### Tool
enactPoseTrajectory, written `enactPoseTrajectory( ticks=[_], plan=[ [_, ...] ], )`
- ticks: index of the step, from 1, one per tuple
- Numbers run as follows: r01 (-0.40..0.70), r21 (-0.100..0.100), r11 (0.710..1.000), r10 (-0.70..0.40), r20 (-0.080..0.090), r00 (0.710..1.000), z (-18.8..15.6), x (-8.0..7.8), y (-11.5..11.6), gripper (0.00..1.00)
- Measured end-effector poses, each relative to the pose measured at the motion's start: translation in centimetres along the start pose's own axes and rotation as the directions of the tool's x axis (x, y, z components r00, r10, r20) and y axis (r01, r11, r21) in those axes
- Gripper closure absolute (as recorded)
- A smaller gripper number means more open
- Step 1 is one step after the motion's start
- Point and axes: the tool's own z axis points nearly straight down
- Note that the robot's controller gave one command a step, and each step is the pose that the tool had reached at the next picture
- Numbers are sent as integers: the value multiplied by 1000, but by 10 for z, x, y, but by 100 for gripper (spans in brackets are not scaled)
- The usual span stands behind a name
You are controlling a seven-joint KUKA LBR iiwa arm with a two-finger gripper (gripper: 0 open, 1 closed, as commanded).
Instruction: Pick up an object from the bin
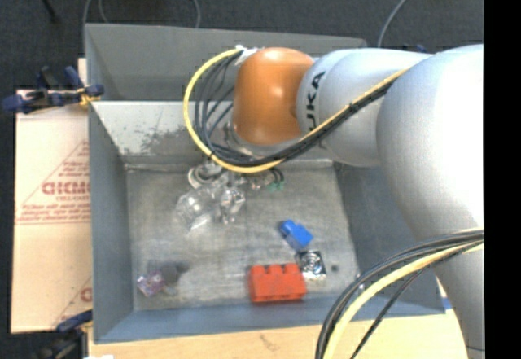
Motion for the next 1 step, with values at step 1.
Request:
enactPoseTrajectory(
  ticks=[1],
  plan=[
    [-3,3,1000,3,-13,1000,-167,-4,10,100]
  ],
)
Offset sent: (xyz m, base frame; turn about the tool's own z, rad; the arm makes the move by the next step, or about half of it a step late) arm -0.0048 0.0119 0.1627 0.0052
